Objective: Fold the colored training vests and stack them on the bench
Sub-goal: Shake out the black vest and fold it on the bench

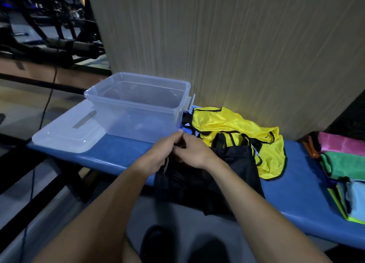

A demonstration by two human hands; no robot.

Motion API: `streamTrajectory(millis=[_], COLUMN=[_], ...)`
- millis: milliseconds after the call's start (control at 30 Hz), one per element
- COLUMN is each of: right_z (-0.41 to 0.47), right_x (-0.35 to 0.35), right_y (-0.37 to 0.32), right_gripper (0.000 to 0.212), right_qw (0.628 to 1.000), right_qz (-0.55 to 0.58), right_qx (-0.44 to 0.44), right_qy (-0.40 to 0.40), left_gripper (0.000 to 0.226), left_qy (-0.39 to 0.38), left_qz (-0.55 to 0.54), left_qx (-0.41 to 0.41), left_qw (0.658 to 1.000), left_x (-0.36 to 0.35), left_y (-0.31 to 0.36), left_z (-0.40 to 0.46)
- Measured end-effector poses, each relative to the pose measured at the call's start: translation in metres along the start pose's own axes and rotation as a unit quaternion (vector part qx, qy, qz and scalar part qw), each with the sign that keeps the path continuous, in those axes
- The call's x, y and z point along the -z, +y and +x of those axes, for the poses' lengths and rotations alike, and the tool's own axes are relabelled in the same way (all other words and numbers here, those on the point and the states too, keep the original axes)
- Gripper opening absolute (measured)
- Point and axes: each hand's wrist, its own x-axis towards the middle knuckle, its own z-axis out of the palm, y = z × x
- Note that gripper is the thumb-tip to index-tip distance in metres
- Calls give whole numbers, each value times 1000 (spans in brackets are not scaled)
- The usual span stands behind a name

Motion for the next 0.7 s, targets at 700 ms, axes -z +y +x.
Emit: streamTrajectory(millis=[700], right_z=[-52], right_x=[91], right_y=[168], right_gripper=[19], right_qw=[987], right_qz=[-117], right_qx=[-2], right_qy=[107], left_gripper=[3], left_qy=[108], left_qz=[379], left_qx=[-185], left_qw=[900], left_x=[22], left_y=[-35], left_z=[34])
